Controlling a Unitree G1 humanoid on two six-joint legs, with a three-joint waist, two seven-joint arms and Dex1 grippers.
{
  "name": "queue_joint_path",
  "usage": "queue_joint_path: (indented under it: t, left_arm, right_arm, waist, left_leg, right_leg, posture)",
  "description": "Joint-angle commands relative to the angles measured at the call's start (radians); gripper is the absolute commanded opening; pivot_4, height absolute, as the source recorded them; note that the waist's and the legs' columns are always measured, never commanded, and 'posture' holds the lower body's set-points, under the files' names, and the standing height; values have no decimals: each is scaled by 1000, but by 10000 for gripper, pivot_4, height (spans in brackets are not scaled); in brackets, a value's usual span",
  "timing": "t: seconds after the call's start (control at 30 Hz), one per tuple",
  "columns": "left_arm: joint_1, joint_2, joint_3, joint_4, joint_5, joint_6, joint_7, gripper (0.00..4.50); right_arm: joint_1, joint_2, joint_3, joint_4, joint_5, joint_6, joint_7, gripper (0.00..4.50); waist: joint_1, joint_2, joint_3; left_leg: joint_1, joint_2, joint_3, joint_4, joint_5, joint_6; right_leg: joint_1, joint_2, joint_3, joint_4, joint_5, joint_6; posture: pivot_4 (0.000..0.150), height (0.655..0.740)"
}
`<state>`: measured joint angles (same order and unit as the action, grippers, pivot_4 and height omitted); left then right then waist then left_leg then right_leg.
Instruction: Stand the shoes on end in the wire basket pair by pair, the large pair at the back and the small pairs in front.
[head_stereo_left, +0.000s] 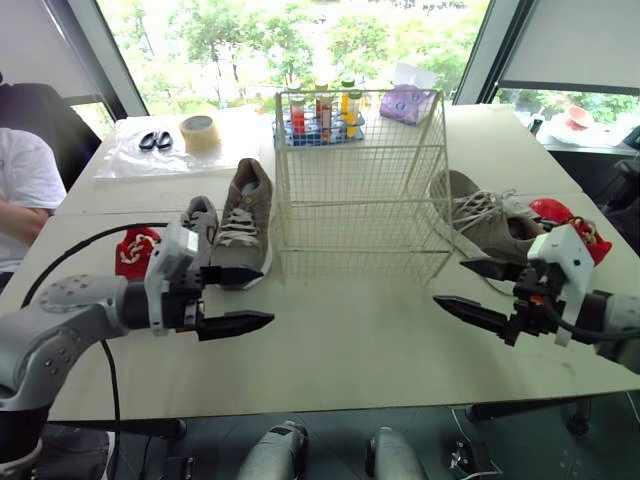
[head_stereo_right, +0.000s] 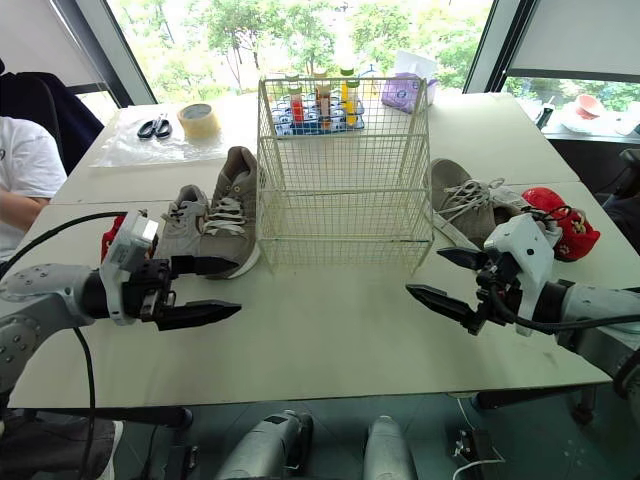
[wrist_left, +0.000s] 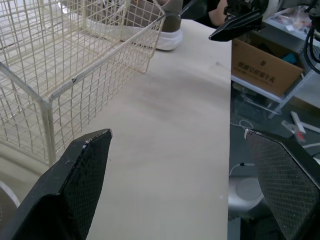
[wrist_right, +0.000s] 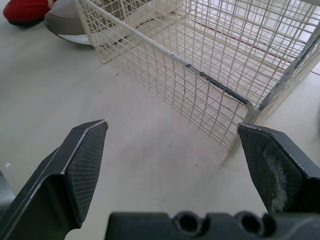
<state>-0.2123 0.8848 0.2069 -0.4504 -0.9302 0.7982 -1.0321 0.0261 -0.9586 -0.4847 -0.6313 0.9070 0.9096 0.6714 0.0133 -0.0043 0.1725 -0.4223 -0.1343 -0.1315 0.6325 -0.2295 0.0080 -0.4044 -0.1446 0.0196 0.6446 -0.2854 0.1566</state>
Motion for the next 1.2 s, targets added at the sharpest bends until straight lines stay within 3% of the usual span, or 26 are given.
queue_joint_path:
  t: [0.03,0.43,0.87,1.2]
  left_arm:
    - [-34,-10,-13,11,-15,-3,-16,43946]
    - [-262,-127,-84,56,-80,37,-13,43946]
    - [-306,-162,-129,44,-41,25,-1,43946]
    - [-293,-164,-125,10,-46,31,47,43946]
  right_arm:
    - [18,3,-56,-42,-8,-10,-25,45000]
    - [30,15,-251,118,-173,1,-231,45000]
    - [-74,54,-145,333,-204,18,-208,45000]
    - [-207,86,7,578,-308,-112,-129,45000]
  waist:
    - [0,0,0]
    - [-3,0,0]
    - [-2,0,0]
    - [-6,0,0]
  left_leg:
    - [0,0,0,0,0,0]
    - [0,0,0,0,0,0]
    - [0,2,0,1,1,-2]
    - [1,3,1,1,2,-2]
  right_leg:
    - [0,0,0,0,0,0]
    - [0,3,0,0,1,2]
    - [0,5,1,1,2,1]
    - [0,7,2,1,2,0]
  posture:
    - [1500,7400]
    - [1500,7400]
    - [1500,7400]
    - [1500,7400]
